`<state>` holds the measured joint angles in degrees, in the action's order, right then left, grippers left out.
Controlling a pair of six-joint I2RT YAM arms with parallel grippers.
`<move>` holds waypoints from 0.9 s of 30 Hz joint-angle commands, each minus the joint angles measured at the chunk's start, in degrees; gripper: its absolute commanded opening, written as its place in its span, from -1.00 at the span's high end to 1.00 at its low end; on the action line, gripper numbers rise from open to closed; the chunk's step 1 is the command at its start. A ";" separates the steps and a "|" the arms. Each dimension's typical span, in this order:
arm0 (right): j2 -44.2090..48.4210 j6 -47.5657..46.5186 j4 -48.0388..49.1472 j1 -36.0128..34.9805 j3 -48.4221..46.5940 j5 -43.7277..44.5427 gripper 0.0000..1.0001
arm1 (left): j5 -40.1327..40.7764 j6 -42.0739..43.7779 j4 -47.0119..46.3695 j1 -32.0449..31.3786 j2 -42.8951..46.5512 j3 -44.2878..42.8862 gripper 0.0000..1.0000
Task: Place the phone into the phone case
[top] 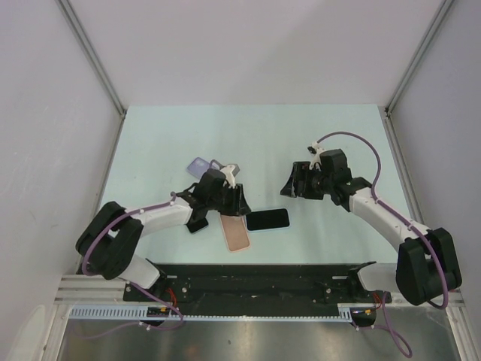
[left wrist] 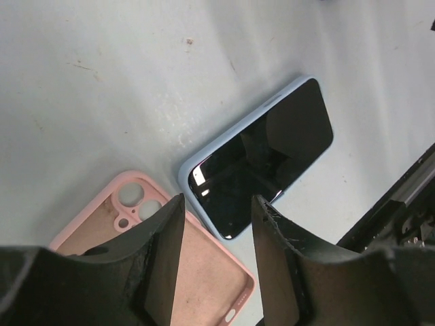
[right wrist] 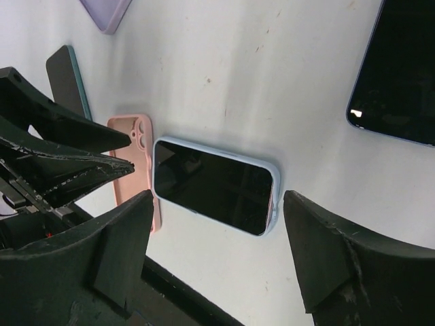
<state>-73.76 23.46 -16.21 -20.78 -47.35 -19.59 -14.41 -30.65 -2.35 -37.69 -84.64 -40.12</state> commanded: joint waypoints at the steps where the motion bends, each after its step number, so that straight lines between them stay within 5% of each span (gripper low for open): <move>1: 0.37 -0.44 1.62 0.30 0.77 -2.38 -0.63 | -3.25 -0.46 -4.24 0.25 -1.05 -0.66 0.03; 11: 0.63 -1.05 1.18 0.12 1.56 -2.38 -0.80 | -3.96 1.47 -4.42 -0.27 -6.15 -1.89 0.06; 27: -0.60 -1.31 0.83 0.12 1.91 -2.47 -0.80 | -2.90 2.53 -2.40 -4.40 -11.86 -3.21 0.13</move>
<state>-74.08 23.27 -16.03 -20.75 -45.76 -21.52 -16.27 -28.75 -7.29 -39.77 -95.18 -42.63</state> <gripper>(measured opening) 0.902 0.440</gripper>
